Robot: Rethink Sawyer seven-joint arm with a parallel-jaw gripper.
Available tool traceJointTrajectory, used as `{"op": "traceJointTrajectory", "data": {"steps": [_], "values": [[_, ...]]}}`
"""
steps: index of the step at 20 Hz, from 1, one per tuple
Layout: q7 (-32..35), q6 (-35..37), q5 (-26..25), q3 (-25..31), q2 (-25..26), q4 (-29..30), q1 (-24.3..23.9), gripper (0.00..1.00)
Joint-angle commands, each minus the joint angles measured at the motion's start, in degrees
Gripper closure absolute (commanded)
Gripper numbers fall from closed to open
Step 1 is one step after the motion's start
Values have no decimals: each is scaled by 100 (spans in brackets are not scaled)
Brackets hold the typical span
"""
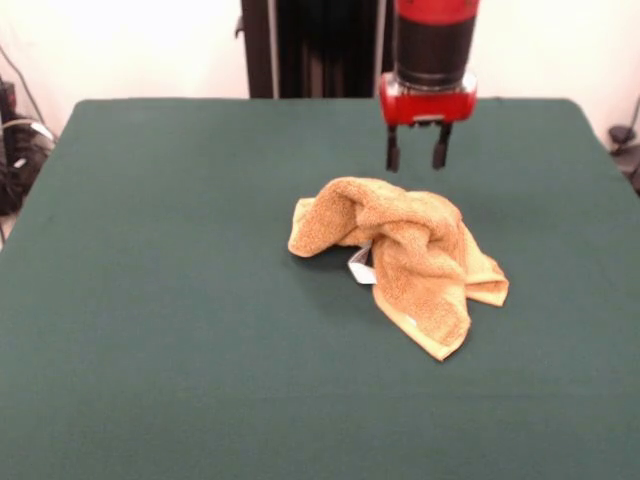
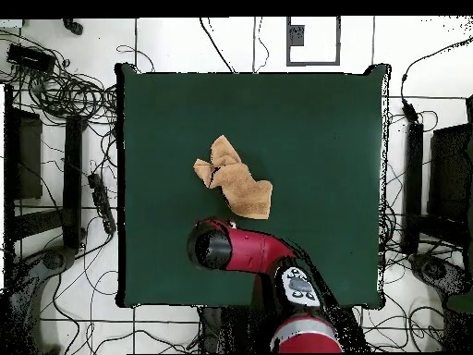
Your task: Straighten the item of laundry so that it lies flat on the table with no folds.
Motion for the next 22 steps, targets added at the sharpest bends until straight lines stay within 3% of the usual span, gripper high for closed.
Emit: {"op": "traceJointTrajectory", "data": {"steps": [1,14,22], "values": [[1156,-374,282,496,510,-489,174,0],[1120,-836,223,572,1256,-884,-15,0],[1031,-356,369,508,1030,-1145,40,0]]}}
